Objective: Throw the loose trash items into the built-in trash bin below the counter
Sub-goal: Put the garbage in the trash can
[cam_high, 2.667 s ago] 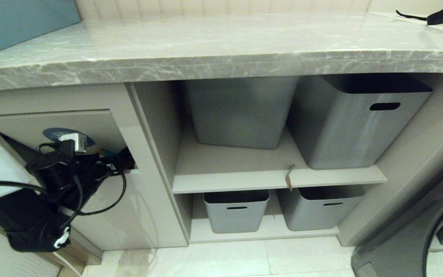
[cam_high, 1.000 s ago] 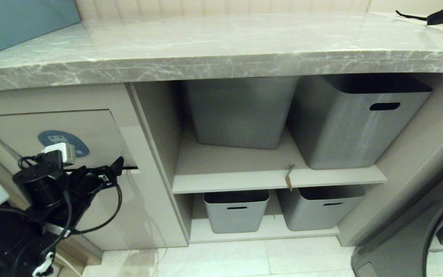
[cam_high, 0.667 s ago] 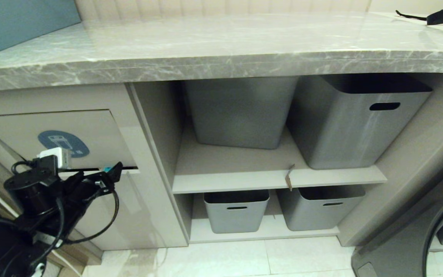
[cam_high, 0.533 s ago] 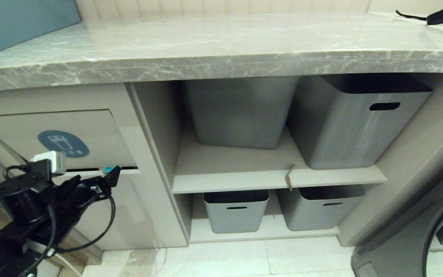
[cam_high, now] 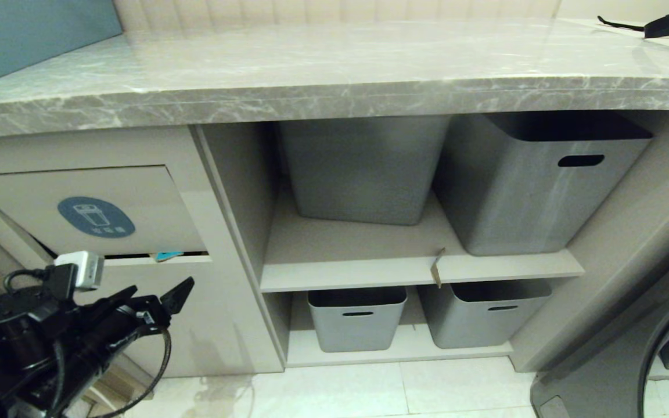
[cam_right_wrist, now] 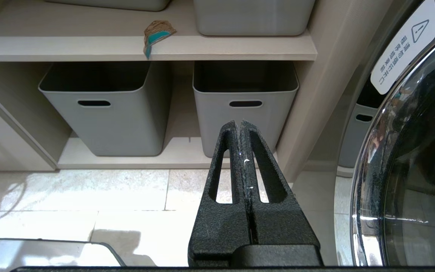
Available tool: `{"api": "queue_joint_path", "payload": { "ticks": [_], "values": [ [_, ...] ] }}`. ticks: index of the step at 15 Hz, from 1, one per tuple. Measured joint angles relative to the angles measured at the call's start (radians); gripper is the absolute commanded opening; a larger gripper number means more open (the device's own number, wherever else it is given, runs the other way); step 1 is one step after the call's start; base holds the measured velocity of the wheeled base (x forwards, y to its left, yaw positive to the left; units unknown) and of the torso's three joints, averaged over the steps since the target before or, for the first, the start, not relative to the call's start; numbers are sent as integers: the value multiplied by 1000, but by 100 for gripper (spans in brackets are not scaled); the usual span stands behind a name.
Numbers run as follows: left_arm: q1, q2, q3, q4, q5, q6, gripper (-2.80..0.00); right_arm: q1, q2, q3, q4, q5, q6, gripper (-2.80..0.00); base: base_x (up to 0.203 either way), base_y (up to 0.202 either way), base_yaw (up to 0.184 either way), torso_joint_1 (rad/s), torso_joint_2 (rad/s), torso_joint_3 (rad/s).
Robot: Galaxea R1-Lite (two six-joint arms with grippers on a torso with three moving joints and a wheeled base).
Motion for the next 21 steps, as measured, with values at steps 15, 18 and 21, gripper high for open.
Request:
{"api": "queue_joint_path", "payload": {
  "ticks": [15,18,21],
  "values": [
    [-7,188,-236,0,57,-70,0,0,0,0,0,0,0,-280,0,0,0,0,0,0],
    [-9,192,-259,7,82,-66,0,0,0,0,0,0,0,-280,0,0,0,0,0,0],
    [-7,204,-274,8,92,-66,0,0,0,0,0,0,0,-280,0,0,0,0,0,0]
  ]
}}
